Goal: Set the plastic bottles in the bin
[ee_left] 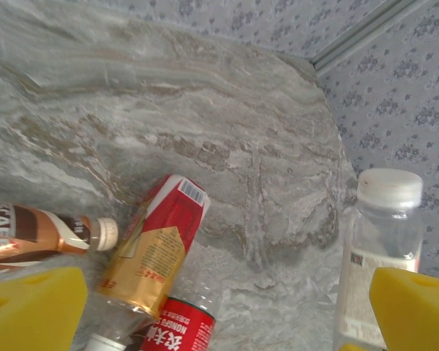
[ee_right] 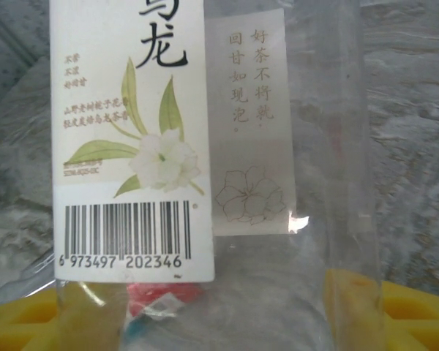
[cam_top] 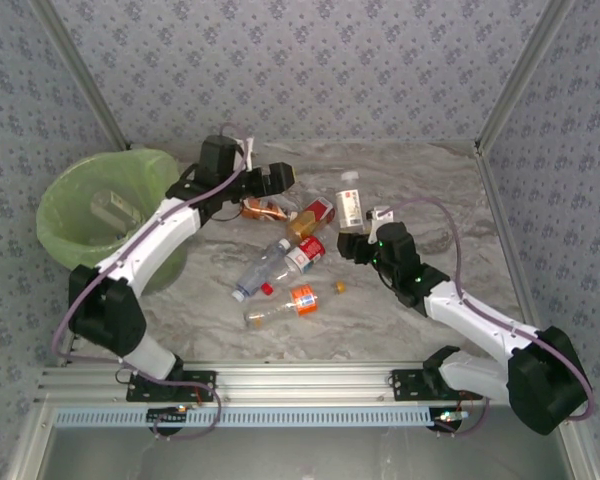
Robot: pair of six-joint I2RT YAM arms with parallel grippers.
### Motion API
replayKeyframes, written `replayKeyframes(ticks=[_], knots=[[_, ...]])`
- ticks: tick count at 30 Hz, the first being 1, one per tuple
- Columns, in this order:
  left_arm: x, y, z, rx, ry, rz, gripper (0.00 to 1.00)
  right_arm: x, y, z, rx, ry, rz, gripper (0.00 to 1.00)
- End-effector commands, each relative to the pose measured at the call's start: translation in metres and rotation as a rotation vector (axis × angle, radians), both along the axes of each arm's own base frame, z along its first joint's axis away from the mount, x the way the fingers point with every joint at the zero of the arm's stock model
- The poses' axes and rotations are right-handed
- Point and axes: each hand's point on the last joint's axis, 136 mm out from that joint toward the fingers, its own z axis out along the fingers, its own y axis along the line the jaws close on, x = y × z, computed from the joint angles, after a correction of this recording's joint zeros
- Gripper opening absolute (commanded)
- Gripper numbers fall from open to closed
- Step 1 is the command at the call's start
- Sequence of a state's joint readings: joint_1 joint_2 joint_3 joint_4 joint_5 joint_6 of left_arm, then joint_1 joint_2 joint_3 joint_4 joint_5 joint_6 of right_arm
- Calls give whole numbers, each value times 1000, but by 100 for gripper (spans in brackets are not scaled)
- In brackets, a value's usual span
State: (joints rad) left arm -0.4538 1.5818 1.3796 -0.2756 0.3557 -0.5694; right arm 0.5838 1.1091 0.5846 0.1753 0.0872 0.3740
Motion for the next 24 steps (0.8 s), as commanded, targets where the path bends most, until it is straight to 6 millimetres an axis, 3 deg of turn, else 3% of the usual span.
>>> replayKeyframes(ticks=[1,13,21,24], knots=[[-3,-27,18,-82,4,-69,99,-7,26,12,17,-62,127,0],[1,-56,2,-98,71,-91,94,-11,68,30,61,-106,264,0],[0,-63,0,-114,98,-117,74,-10,81,40,53,-138,298,0],[0,-64,0,-119,101,-123,71,-10,84,42,61,-143,307,0]])
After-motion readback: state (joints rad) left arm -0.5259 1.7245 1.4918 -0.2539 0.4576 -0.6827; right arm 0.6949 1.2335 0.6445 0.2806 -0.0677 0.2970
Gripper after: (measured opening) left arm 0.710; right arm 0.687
